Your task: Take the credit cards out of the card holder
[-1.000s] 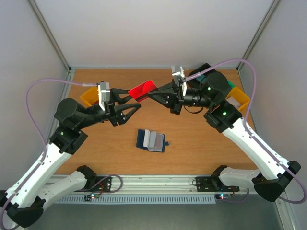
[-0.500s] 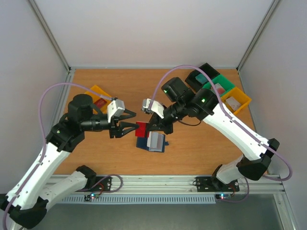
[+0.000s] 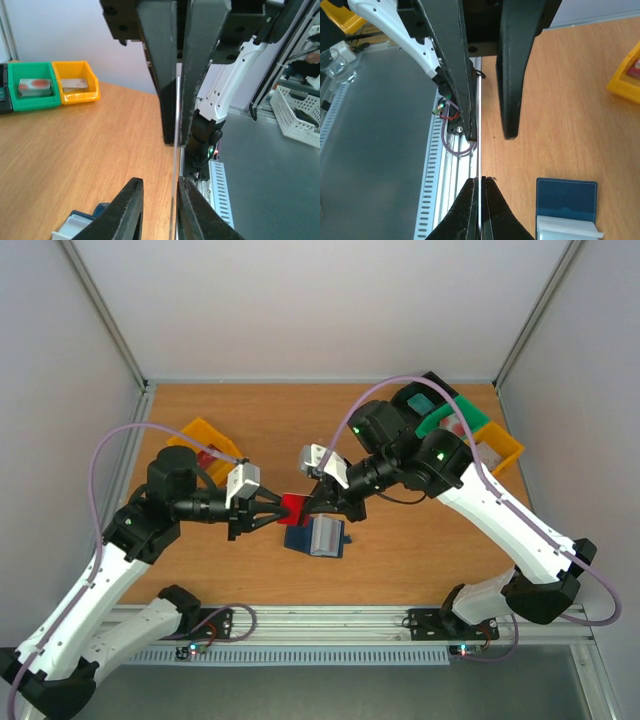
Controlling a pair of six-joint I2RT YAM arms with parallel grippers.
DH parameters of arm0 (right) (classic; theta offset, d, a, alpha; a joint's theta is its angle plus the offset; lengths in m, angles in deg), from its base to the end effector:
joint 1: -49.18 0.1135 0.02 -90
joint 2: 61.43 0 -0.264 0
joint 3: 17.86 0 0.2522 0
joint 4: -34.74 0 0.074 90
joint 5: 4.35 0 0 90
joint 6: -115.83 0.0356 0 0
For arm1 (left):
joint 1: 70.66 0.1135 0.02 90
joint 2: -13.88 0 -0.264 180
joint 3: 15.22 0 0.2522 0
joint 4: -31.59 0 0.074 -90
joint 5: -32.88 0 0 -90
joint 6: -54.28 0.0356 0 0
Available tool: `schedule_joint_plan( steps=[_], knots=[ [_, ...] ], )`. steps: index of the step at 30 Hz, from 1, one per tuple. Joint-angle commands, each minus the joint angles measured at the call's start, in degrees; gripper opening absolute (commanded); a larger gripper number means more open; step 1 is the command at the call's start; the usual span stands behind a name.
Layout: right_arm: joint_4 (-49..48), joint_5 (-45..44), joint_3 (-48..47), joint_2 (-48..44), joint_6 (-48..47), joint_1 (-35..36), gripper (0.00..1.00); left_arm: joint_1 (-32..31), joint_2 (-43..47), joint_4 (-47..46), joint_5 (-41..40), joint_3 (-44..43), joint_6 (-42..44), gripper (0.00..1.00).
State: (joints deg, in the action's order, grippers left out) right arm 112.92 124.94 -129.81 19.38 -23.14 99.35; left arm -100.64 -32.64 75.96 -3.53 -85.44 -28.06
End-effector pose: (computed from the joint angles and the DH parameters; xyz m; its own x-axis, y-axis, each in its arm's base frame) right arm 0.1511 0.2163 0.4302 0.3492 -0.4929 -0.7970 -0.9252 -0.3161 -0.2099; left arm 0.1228 -0.1039 0.3729 -0.1766 0.1932 -0.9651 0.9811 0.1131 -0.1568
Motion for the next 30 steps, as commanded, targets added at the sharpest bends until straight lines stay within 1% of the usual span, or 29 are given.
schedule_joint_plan(
  steps=[1,4,7,8,9,11,12,14,15,16,18,19,21,22,23,24,26,30],
  knots=[
    [-3.14,0.58,0.95,-1.18,-0.12,0.36,0.01,-0.12,-0.13,-6.73,3.58,0.39,-2.49,0.15],
    [-3.51,0.06,1.2,-1.19,0.15,0.29,0.01,-0.46,-0.59,-8.51,3.72,0.13,-3.58,0.01],
    [-4.26,-1.6,1.67,-1.03,0.92,0.36,0.01,-0.77,-0.48,-10.57,2.68,0.13,-6.06,0.0],
    [-4.71,-3.41,1.94,-1.24,1.84,0.32,0.01,-0.83,-0.3,-10.94,1.08,0.2,-6.67,0.0],
    [-5.63,-5.12,2.46,-1.5,3.0,0.32,0.04,-0.82,-0.24,-10.75,-0.98,0.21,-9.65,0.0],
    [-7.99,-11.22,4.3,-2.42,5.49,-0.31,0.28,-0.79,-0.67,-7.25,-7.57,-0.25,-11.97,0.0],
    [-9.39,-13.15,5.7,-3.13,6.76,-1.3,0.51,-0.72,-1.29,-3.84,-11.36,-0.9,-12.1,0.0],
    [-12.57,-15.87,8.65,-4.66,10.54,-4.13,0.83,-0.21,-3.24,3.03,-19.24,-2.88,-9.75,0.0],
    [-14.18,-16.41,9.99,-5.49,12.48,-6.11,0.96,0.28,-4.32,6.71,-23.78,-4.28,-8.51,0.0],
    [-15.51,-17.03,11.44,-6.39,14.69,-7.97,0.98,0.68,-5.77,10.12,-30.13,-6.21,-4.33,0.0],
    [-17.84,-18.62,14.33,-8.15,18.28,-11.41,0.99,1.76,-10.88,17.35,-41.62,-11.34,2.42,0.0],
    [-18.97,-19.77,16.15,-8.8,19.72,-13.35,0.99,2.48,-14.35,20.82,-46.74,-14.33,7.64,0.0],
    [-19.4,-22.8,17.88,-9.15,22.02,-15.53,0.98,4.18,-22.21,28.7,-54.82,-21.08,14.13,0.0],
    [-18.97,-24.33,18.08,-8.27,22.79,-16.63,0.99,4.94,-26.08,33.2,-56.75,-24.26,15.98,0.0],
    [-18.2,-25.49,18.04,-7.44,23.47,-17.54,0.98,5.61,-29.05,35.14,-58.53,-26.49,18.87,0.0],
    [-17.62,-26.81,17.89,-6.51,23.89,-18.29,0.98,6.16,-31.56,35.48,-61.08,-27.71,21.28,0.0],
    [-16.52,-27.6,17.61,-4.85,24.2,-19.49,0.98,8.11,-35.15,33.13,-66.7,-28.67,26.06,0.0],
    [-16.04,-27.69,17.64,-3.17,23.81,-20.5,0.99,14.44,-41.91,25.64,-73.32,-30.49,35.64,0.0]
  ],
)
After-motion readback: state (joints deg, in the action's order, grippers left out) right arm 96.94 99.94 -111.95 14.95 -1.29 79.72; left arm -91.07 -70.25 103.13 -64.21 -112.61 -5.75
